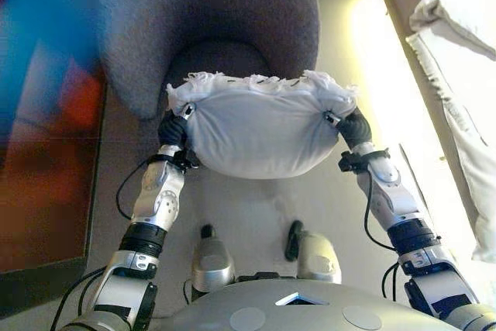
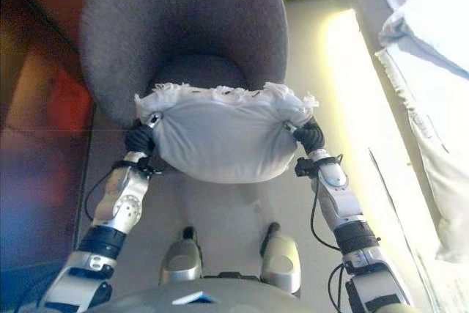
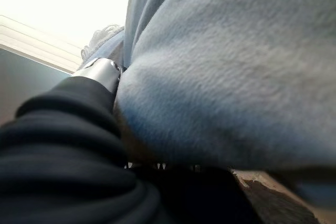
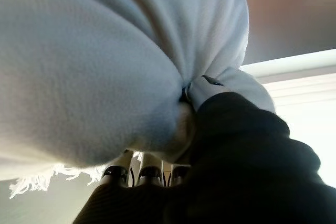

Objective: Pick up the cushion and take it to the sofa

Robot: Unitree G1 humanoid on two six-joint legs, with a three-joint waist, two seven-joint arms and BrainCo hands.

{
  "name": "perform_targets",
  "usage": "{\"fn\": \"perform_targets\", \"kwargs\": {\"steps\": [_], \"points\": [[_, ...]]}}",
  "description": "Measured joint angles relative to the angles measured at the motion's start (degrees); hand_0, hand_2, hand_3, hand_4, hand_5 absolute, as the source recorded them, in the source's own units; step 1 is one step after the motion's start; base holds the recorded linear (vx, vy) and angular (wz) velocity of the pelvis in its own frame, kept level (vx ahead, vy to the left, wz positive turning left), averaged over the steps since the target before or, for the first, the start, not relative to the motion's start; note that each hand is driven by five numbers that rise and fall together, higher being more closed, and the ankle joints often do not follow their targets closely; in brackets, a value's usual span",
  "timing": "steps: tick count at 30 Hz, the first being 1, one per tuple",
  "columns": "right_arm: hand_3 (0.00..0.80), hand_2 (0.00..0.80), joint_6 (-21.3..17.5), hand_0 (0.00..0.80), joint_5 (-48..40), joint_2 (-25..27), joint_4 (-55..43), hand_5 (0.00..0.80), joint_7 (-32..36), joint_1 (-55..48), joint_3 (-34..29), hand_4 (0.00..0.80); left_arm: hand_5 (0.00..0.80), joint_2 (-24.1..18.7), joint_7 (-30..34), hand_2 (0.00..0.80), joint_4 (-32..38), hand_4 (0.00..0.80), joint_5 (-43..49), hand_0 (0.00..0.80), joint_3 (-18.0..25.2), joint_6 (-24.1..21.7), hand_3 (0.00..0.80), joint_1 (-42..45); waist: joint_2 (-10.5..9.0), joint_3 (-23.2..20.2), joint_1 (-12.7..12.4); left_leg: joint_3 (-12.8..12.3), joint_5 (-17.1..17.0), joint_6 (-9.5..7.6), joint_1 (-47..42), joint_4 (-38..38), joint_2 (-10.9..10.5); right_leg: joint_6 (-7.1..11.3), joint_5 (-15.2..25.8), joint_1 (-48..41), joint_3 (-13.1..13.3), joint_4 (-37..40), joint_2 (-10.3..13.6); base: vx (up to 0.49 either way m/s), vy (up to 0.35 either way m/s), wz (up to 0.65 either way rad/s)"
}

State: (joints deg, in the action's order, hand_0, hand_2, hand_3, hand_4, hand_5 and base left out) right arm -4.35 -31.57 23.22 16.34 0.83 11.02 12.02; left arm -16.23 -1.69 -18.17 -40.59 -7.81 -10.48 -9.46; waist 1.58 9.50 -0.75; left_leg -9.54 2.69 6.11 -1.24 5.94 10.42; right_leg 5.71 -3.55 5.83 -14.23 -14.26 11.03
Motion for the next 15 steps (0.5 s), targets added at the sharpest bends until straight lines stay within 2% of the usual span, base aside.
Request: {"fn": "perform_targets", "kwargs": {"steps": [1,3,6,8,10,11,12,13,14,15], "points": [[0.800,0.800,0.6,0.800,-0.6,-0.2,0.0,0.800,0.0,0.0,0.2,0.800,0.800,-0.3,0.0,0.800,0.0,0.800,0.2,0.800,0.0,0.0,0.800,0.1,-0.41,-0.5,-0.1,0.0,0.0,0.15,-1.0,-0.8,-0.7,0.48,0.9,-0.6,1.0,1.4,0.2,0.119,0.120,-0.34],[0.800,0.800,2.0,0.800,-1.6,-0.7,0.1,0.800,0.1,-0.4,0.5,0.800,0.800,-1.2,0.0,0.800,-0.1,0.800,1.3,0.800,0.1,0.3,0.800,0.6,-1.12,-2.2,0.0,-0.2,0.0,2.34,-1.4,-1.1,-1.6,1.37,2.6,-1.8,1.5,3.9,0.8,0.119,0.140,-0.20],[0.800,0.800,3.5,0.800,-3.1,-3.4,3.0,0.800,0.4,-0.7,0.5,0.800,0.800,-3.1,0.1,0.800,-0.9,0.800,1.9,0.800,0.0,1.9,0.800,0.6,-3.66,-4.3,-0.1,-1.3,0.3,1.64,-3.2,-1.7,-3.2,2.13,4.4,-4.1,2.3,6.8,1.9,0.105,0.169,-0.10],[0.800,0.800,3.5,0.800,-3.1,-5.0,5.1,0.800,0.7,-0.7,0.5,0.800,0.800,-4.1,0.5,0.800,-1.6,0.800,2.8,0.800,0.0,2.5,0.800,0.5,-5.05,-5.6,-0.1,-1.3,0.9,0.58,-3.2,-1.4,-4.4,2.52,4.7,-4.4,2.3,6.6,3.2,0.081,0.205,0.03],[0.800,0.800,3.5,0.800,-3.1,-4.8,5.3,0.800,0.7,-0.7,0.5,0.800,0.800,-4.1,1.3,0.800,-2.3,0.800,2.8,0.800,0.0,2.8,0.800,0.3,-4.71,-5.3,0.0,-1.2,2.2,-0.90,-2.6,0.3,-5.6,2.34,5.6,-2.9,2.6,2.7,5.0,0.069,0.253,0.14],[0.800,0.800,3.4,0.800,-3.1,-4.5,5.2,0.800,0.6,-0.8,0.3,0.800,0.800,-3.9,2.1,0.800,-3.4,0.800,2.8,0.800,-0.2,3.0,0.800,-0.5,-4.14,-5.0,0.5,-1.4,4.5,-2.96,0.2,6.0,-6.2,2.15,5.9,-0.2,3.1,-3.4,6.4,0.083,0.212,0.38],[0.800,0.800,3.4,0.800,-3.1,-3.8,5.2,0.800,0.5,-0.9,0.1,0.800,0.800,-3.8,2.5,0.800,-4.0,0.800,2.8,0.800,-0.7,3.7,0.800,-1.3,-3.10,-4.4,1.2,-0.8,6.4,-3.89,2.0,10.0,-6.6,1.05,7.3,1.9,4.7,-8.4,7.2,0.108,0.134,0.40],[0.800,0.800,3.4,0.800,-3.2,-3.5,5.2,0.800,0.2,-1.4,0.1,0.800,0.800,-3.8,2.9,0.800,-4.4,0.800,2.8,0.800,-1.0,4.0,0.800,-1.3,-2.04,-3.9,1.4,0.0,7.1,-4.41,1.9,10.7,-6.3,0.10,10.3,3.2,6.5,-11.0,7.2,0.138,0.075,0.36],[0.800,0.800,3.4,0.800,-3.6,-3.5,5.2,0.800,0.2,-2.0,0.2,0.800,0.800,-4.0,3.0,0.800,-4.7,0.800,2.8,0.800,-1.5,4.0,0.800,-1.5,-1.38,-3.6,1.6,0.6,6.9,-5.21,1.7,10.6,-6.5,-1.70,13.4,4.4,7.9,-13.1,7.3,0.174,-0.017,0.26],[0.800,0.800,3.5,0.800,-4.1,-3.5,5.2,0.800,0.2,-2.6,0.3,0.800,0.800,-4.4,3.0,0.800,-4.7,0.800,2.8,0.800,-2.1,4.0,0.800,-1.7,-1.26,-3.4,1.8,0.7,6.3,-6.24,1.1,9.9,-6.8,-1.42,13.3,6.5,9.6,-16.4,7.0,0.204,-0.074,0.23]]}}
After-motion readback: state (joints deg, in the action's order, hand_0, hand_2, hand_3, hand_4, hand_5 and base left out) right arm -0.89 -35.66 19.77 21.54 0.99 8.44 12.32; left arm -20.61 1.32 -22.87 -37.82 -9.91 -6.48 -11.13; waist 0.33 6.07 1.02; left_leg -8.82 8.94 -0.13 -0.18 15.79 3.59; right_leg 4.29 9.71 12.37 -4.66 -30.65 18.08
